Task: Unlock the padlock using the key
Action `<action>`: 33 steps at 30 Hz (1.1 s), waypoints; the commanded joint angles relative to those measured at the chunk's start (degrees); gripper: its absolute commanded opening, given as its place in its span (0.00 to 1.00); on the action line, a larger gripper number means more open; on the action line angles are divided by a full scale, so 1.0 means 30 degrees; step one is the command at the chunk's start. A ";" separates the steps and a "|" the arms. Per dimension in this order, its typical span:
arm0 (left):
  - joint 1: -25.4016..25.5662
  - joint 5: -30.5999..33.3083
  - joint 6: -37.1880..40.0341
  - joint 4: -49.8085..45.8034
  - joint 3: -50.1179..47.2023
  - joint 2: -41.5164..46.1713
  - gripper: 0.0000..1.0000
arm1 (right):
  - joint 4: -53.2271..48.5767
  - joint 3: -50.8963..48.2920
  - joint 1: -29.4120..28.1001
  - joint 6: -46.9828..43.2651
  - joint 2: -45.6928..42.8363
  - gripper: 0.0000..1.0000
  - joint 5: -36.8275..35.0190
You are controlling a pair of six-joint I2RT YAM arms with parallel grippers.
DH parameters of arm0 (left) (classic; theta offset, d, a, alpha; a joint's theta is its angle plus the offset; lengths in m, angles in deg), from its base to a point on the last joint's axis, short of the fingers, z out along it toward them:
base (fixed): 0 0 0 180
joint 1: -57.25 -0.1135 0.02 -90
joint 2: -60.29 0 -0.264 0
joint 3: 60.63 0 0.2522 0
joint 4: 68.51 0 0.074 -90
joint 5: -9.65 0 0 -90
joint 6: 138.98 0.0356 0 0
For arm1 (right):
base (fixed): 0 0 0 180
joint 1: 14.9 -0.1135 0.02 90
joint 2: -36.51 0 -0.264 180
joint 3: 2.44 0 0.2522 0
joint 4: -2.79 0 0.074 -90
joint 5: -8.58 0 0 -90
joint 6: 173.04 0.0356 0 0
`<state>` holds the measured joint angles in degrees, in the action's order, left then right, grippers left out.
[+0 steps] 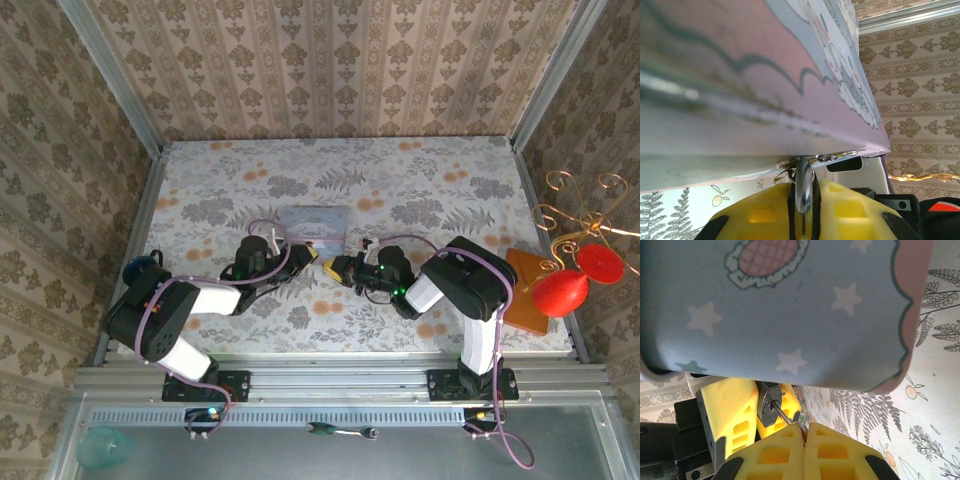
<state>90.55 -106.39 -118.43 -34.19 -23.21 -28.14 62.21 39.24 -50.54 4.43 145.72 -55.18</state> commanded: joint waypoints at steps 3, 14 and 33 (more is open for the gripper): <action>0.1132 -0.3330 -0.0668 0.2888 0.0404 -0.0569 0.09 | 0.0374 0.1020 -0.0103 0.0289 -0.0730 0.00 0.0392; 0.1526 -0.3448 -0.0229 0.2323 0.0873 -0.0773 0.09 | 0.0357 0.1240 -0.0114 0.0231 -0.1075 0.00 0.0482; 0.2317 -0.4048 0.0150 0.1573 0.1019 -0.0697 0.09 | 0.0360 0.1452 0.0151 0.0057 -0.1746 0.00 0.0863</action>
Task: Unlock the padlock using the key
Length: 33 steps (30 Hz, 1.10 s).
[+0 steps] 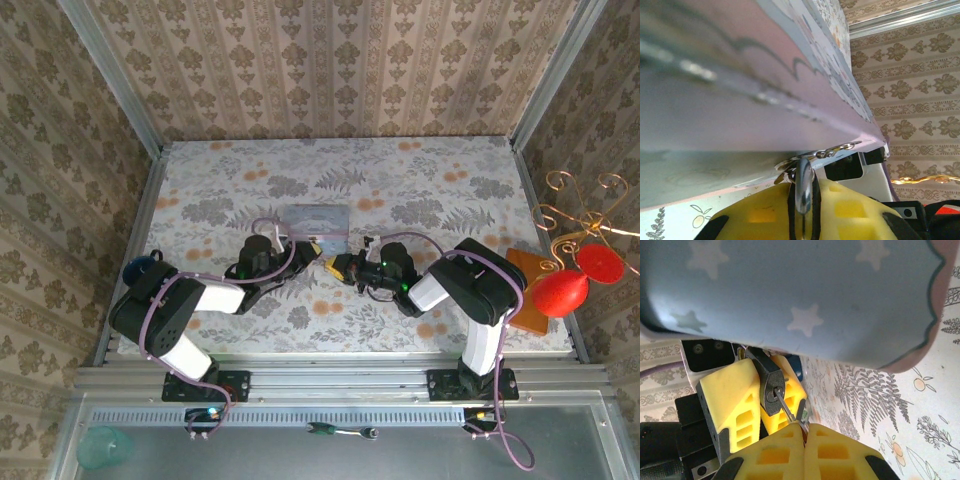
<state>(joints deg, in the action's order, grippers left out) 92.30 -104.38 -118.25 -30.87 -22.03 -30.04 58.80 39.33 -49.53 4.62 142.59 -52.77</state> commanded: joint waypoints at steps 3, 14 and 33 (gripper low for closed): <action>0.1778 -0.4818 0.0207 0.0220 0.0629 0.0092 0.09 | 0.1496 0.1222 0.0128 -0.0163 -0.0545 0.00 0.0040; 0.1877 -0.4942 0.0764 -0.0799 0.0480 0.0822 0.09 | 0.1437 0.0648 0.0758 -0.0501 -0.0034 0.00 -0.0227; 0.1777 -0.4990 0.1104 -0.1301 0.0619 0.1339 0.09 | 0.1031 -0.0049 0.1428 -0.1057 0.0440 0.00 -0.0400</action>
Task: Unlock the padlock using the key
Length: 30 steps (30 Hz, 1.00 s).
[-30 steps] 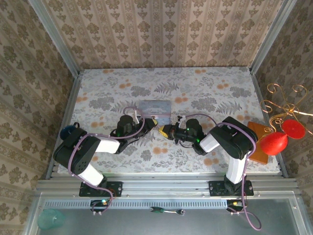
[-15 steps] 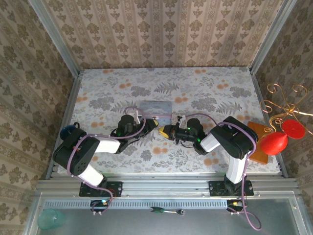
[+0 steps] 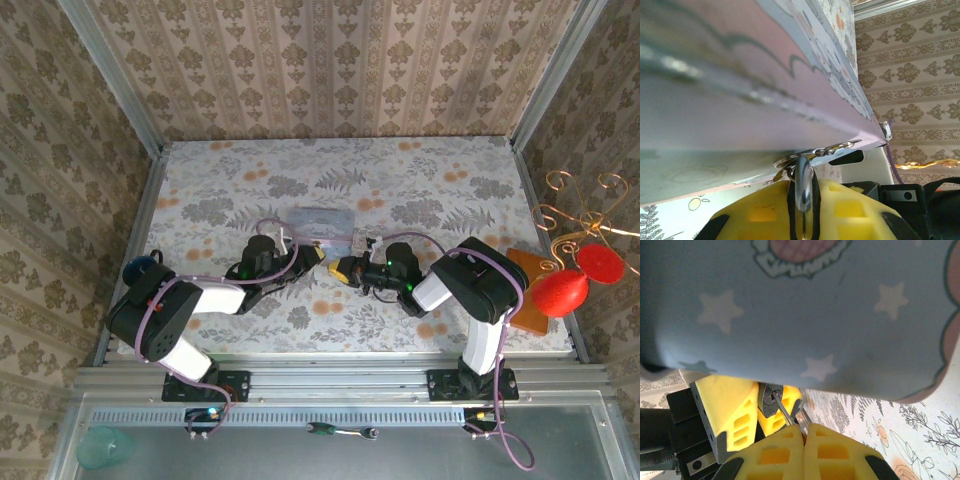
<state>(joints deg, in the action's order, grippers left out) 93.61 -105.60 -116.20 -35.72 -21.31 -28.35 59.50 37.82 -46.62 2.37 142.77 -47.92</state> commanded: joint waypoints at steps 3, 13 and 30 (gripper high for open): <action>0.1344 -0.4589 0.0578 0.0067 0.0422 0.0895 0.09 | 0.0792 0.0316 0.0748 -0.0223 0.0540 0.00 -0.1966; 0.1467 -0.4291 0.0727 -0.0075 0.0736 0.0897 0.09 | 0.0500 0.1133 0.0044 0.0367 0.0287 0.00 -0.1711; 0.1719 -0.3000 0.0786 -0.0163 0.0809 0.0744 0.09 | 0.1117 0.1772 -0.1822 0.0755 0.0211 0.00 -0.3179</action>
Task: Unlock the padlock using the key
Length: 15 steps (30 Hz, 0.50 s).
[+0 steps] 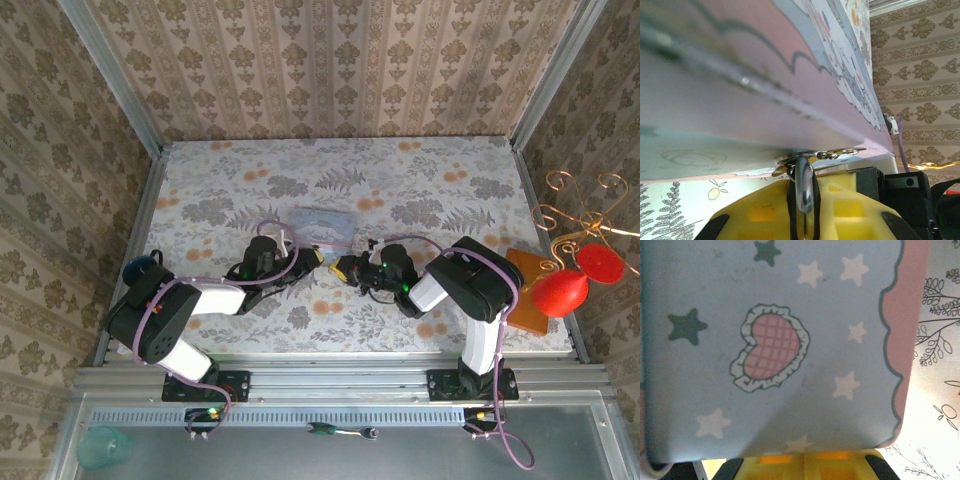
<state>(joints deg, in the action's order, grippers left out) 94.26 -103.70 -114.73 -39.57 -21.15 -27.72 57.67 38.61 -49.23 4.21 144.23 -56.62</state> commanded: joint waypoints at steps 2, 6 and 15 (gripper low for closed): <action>0.1541 -0.3531 0.0291 0.1148 0.0789 0.0470 0.09 | 0.1729 0.1543 -0.1179 0.0231 -0.0282 0.00 -0.0435; 0.1584 -0.3470 0.0351 0.1045 0.0946 0.0420 0.09 | 0.1758 0.1630 -0.1613 0.0260 -0.0249 0.00 -0.0821; 0.1604 -0.3040 0.0845 -0.0605 0.0891 0.0685 0.09 | 0.1641 0.1623 -0.1771 -0.0063 -0.0543 0.00 -0.1328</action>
<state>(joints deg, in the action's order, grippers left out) 94.37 -102.48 -113.66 -41.62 -21.11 -27.65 56.03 38.70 -51.96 4.40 144.23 -61.78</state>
